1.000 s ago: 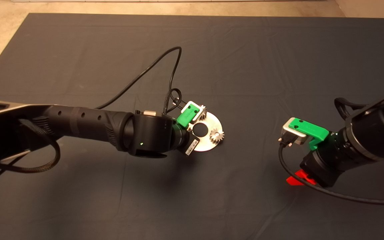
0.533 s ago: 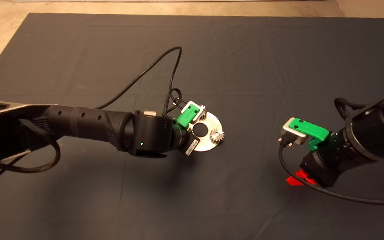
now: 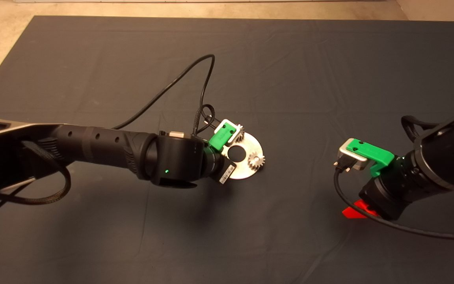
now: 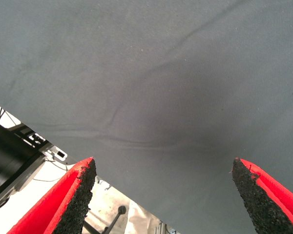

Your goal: Install three planetary gears onto the carrier pins

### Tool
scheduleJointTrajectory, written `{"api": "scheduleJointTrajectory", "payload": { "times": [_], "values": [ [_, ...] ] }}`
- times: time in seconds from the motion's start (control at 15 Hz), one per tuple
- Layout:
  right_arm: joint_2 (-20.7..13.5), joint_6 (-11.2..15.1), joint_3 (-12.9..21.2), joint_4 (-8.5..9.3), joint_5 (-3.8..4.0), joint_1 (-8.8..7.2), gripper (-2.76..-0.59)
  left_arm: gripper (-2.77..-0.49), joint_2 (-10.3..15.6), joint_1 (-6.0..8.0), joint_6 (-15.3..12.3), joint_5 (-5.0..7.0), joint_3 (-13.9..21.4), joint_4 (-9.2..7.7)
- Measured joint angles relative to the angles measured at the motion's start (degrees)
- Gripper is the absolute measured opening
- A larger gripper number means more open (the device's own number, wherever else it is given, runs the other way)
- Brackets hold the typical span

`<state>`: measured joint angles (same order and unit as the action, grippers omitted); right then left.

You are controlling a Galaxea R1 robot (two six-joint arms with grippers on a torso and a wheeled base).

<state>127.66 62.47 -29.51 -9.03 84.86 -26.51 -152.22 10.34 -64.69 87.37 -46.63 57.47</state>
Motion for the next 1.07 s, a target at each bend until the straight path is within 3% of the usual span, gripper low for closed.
{"api": "scheduleJointTrajectory", "payload": {
  "times": [0.13, 0.27, 0.4, 0.47, 0.6, 0.67, 0.73, 0.87, 0.93, 1.0, 1.07],
  "values": [
    [-0.1, 0.0, 0.0, 0.00, 0.00, 0.00, -1.31, -1.77, 3.1, 0.18, -2.1, -0.35, 5.0, -1.07],
    [-0.1, 0.0, 0.0, 0.00, 0.00, 0.00, -1.31, -1.77, 10.2, 1.15, -4.3, -0.41, 9.9, -5.07],
    [-0.1, 0.0, 1.6, -0.02, -0.02, 0.00, -1.31, -1.77, 17.4, 2.91, -7.8, 0.77, 15.3, -10.02],
    [0.1, 0.0, 3.1, -0.02, -0.69, 0.00, -1.31, -1.77, 19.1, 4.02, -10.3, 1.00, 18.3, -13.27],
    [0.0, 3.6, 5.1, -0.95, -1.56, 0.03, -1.31, -1.77, 18.7, 5.42, -18.0, 0.37, 22.2, -19.02],
    [-0.3, 6.9, 5.8, -2.90, -1.95, 0.20, -1.31, -1.77, 17.4, 6.27, -22.4, 0.11, 23.1, -21.77],
    [-0.4, 9.8, 6.2, -5.19, -2.27, 0.20, -1.31, -1.77, 15.5, 7.75, -26.4, 0.12, 23.8, -24.62],
    [-0.5, 12.8, 7.1, -8.75, -3.49, 0.17, -1.31, -1.77, 12.6, 12.05, -32.0, -0.07, 25.1, -29.33],
    [-0.9, 13.0, 7.5, -9.05, -3.72, 0.22, -1.31, -1.77, 11.8, 14.64, -35.3, 0.09, 25.5, -30.81],
    [-1.3, 13.1, 7.9, -9.13, -3.77, 0.30, -1.31, -1.77, 10.4, 16.27, -37.8, 0.26, 25.6, -31.43],
    [-1.5, 13.2, 8.4, -9.16, -3.77, 0.37, -1.31, -1.77, 8.3, 16.70, -39.8, 0.30, 25.8, -32.30]
  ]
}}
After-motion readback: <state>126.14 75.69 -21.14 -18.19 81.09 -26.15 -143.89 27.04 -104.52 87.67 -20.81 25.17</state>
